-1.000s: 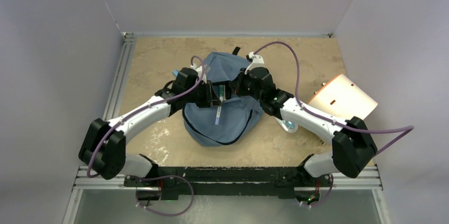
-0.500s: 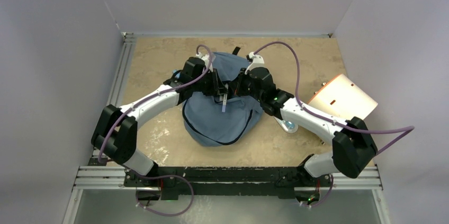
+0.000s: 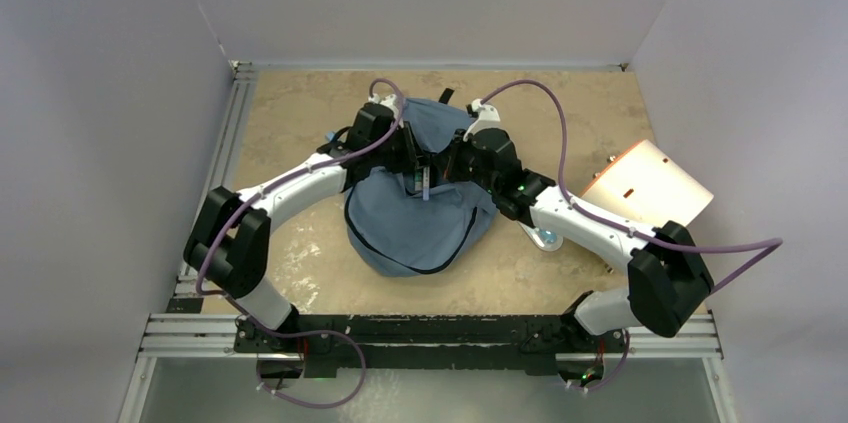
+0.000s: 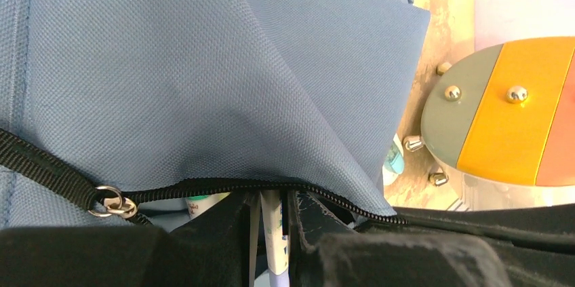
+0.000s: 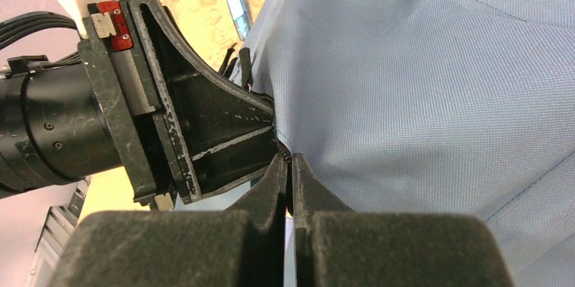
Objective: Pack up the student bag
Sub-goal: Place the stationery in the student bag.
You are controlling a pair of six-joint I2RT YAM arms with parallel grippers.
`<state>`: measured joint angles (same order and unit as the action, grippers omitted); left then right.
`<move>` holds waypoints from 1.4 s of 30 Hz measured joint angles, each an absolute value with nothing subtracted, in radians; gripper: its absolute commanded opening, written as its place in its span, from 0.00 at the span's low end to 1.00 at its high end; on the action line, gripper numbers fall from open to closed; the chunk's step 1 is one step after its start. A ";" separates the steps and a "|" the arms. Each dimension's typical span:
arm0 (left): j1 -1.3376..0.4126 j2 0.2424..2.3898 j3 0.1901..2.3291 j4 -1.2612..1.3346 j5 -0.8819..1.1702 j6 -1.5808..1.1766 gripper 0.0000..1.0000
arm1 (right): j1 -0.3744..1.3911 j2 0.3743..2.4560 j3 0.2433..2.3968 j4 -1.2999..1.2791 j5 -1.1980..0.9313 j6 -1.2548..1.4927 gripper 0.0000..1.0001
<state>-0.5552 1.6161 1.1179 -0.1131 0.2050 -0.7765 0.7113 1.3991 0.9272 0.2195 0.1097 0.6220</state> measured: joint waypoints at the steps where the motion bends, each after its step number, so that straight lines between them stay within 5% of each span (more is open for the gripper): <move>1: -0.557 1.621 1.122 -0.113 0.196 -0.783 0.00 | 0.711 1.399 0.927 0.221 0.110 0.622 0.00; 5: -0.559 1.642 1.145 -0.120 0.161 -0.798 0.01 | 0.711 1.399 0.927 0.223 0.110 0.622 0.00; 9: -0.559 1.662 1.168 -0.136 0.130 -0.805 0.23 | 0.710 1.399 0.927 0.223 0.111 0.622 0.00; 15: -0.560 1.670 1.176 -0.167 0.101 -0.810 0.36 | 0.708 1.399 0.925 0.224 0.111 0.622 0.00; 38: -0.587 1.649 1.177 -0.359 0.038 -0.765 0.38 | 0.708 1.399 0.925 0.229 0.087 0.630 0.00; 42: -0.606 1.649 1.190 -0.401 0.009 -0.753 0.31 | 0.708 1.399 0.925 0.230 0.087 0.630 0.00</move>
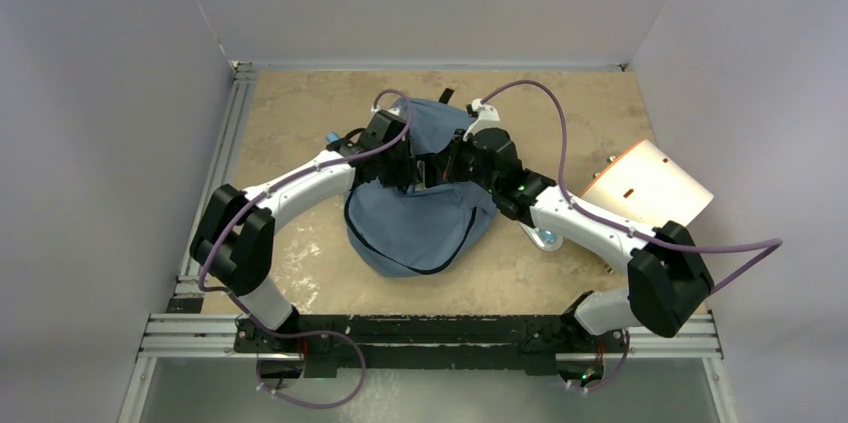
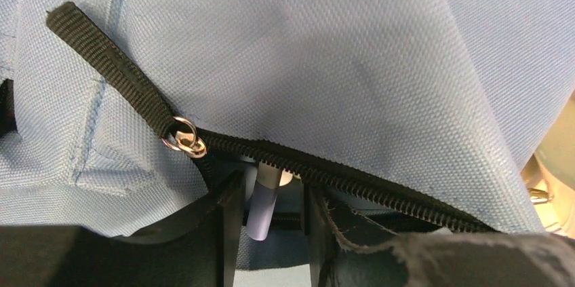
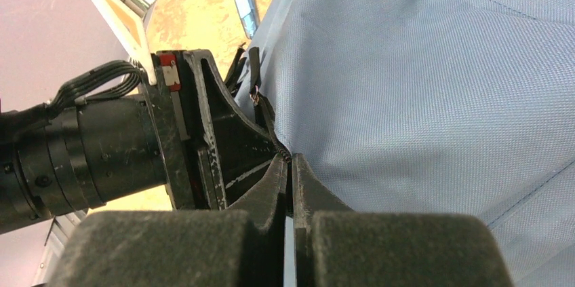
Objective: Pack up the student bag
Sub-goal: Place the stationery in the student bag.
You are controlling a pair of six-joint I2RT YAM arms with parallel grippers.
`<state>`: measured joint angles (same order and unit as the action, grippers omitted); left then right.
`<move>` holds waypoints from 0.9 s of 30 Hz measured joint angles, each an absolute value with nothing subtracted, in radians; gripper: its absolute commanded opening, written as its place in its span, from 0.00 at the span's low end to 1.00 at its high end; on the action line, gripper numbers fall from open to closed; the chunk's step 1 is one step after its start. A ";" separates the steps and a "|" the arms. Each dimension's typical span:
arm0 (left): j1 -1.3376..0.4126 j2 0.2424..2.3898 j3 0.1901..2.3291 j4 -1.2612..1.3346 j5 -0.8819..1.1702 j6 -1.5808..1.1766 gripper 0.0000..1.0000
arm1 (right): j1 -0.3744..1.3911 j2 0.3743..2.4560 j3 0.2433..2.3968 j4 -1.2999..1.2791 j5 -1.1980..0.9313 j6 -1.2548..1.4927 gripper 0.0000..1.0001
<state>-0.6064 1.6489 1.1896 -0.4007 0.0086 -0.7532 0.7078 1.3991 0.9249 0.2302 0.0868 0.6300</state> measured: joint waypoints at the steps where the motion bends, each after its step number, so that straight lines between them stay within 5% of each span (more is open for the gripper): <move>1: -0.611 1.649 1.192 -0.409 0.001 -0.748 0.28 | 0.708 1.399 0.925 0.230 0.087 0.630 0.00; 9: -0.624 1.649 1.193 -0.441 -0.019 -0.736 0.15 | 0.708 1.399 0.925 0.230 0.087 0.630 0.00; 21: -0.624 1.656 1.277 -0.411 -0.035 -0.739 0.16 | 0.708 1.399 0.925 0.230 0.087 0.630 0.00; 27: -0.624 1.722 1.348 -0.405 -0.035 -0.739 0.28 | 0.707 1.399 0.925 0.229 0.092 0.629 0.00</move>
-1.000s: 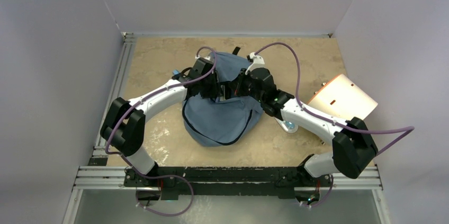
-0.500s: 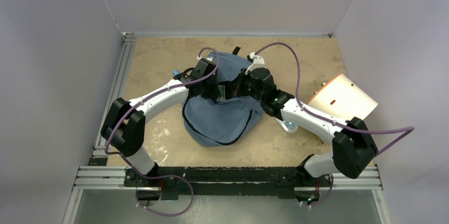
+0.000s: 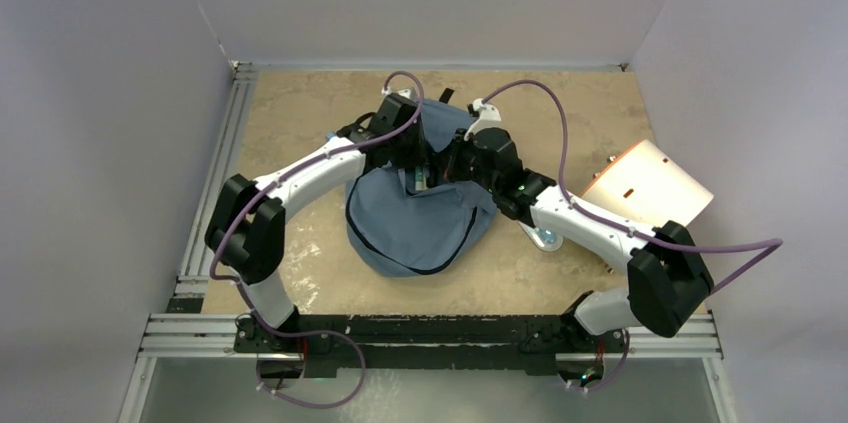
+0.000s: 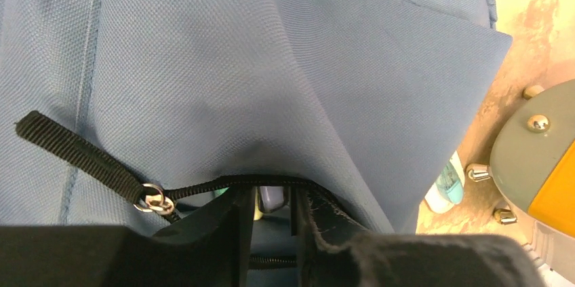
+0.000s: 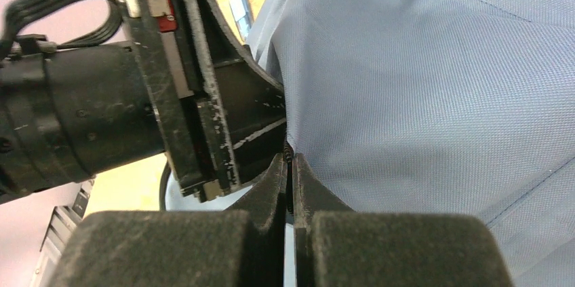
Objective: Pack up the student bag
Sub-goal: Place the stationery in the student bag.
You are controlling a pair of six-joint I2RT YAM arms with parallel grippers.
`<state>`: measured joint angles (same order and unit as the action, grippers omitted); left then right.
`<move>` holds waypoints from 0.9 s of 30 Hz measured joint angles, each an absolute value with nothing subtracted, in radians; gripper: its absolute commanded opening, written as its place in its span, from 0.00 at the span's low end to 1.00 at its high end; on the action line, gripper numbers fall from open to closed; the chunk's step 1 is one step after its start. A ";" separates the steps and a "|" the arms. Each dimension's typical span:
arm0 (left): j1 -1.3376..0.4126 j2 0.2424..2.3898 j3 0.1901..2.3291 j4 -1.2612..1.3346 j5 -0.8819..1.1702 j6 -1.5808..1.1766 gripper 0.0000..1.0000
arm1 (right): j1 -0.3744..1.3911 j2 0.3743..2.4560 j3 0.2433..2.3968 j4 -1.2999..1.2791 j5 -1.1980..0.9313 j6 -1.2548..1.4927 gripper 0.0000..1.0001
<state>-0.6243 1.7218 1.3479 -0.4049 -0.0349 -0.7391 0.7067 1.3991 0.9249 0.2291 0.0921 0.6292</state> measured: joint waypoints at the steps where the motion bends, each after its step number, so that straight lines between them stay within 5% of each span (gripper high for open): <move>1: -0.624 1.732 1.354 -0.405 -0.032 -0.739 0.29 | 0.706 1.399 0.925 0.229 0.095 0.629 0.00; 11: -0.624 1.741 1.345 -0.414 -0.018 -0.740 0.33 | 0.705 1.399 0.923 0.228 0.105 0.630 0.00; 24: -0.567 1.328 1.172 -0.495 -0.049 -0.732 0.34 | 0.707 1.391 0.915 0.230 0.088 0.644 0.00; 27: -0.467 1.293 1.142 -0.508 -0.047 -0.712 0.43 | 0.707 1.391 0.915 0.230 0.088 0.645 0.00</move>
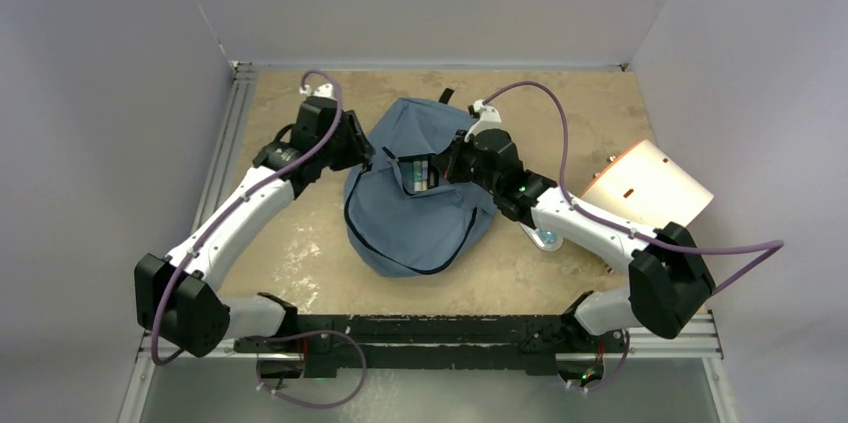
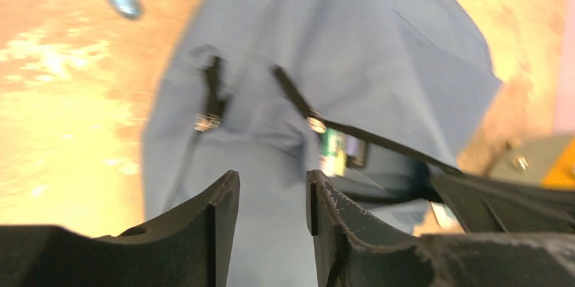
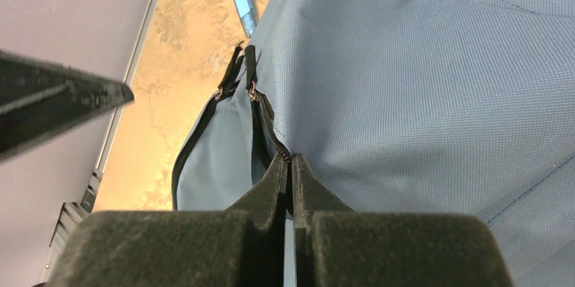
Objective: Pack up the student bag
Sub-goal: Place the stationery in the student bag, then pick up the stationery from the center of the board.
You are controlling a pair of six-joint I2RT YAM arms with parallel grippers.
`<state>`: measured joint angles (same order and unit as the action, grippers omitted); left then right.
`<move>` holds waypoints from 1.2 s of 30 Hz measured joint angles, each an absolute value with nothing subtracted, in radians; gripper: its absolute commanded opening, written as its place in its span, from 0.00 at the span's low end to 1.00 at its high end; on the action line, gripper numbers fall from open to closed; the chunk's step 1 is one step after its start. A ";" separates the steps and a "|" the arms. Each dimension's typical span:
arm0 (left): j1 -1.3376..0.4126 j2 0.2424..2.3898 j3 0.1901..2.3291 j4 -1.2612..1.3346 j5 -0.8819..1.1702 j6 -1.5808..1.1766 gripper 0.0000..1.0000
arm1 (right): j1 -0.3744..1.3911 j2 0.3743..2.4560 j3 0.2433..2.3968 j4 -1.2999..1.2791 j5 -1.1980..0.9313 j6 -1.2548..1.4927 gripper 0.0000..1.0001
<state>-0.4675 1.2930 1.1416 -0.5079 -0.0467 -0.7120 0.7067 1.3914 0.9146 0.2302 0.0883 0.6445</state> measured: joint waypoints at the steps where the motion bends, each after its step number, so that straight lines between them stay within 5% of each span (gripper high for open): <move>1: -0.432 1.292 1.135 -0.513 -0.053 -0.703 0.45 | 0.707 1.391 0.915 0.230 0.088 0.645 0.00; 19: -0.227 1.641 1.267 -0.484 -0.133 -0.598 0.67 | 0.707 1.384 0.914 0.223 0.088 0.645 0.00; 36: -0.172 1.961 1.475 -0.530 -0.193 -0.680 0.64 | 0.707 1.384 0.912 0.222 0.087 0.644 0.00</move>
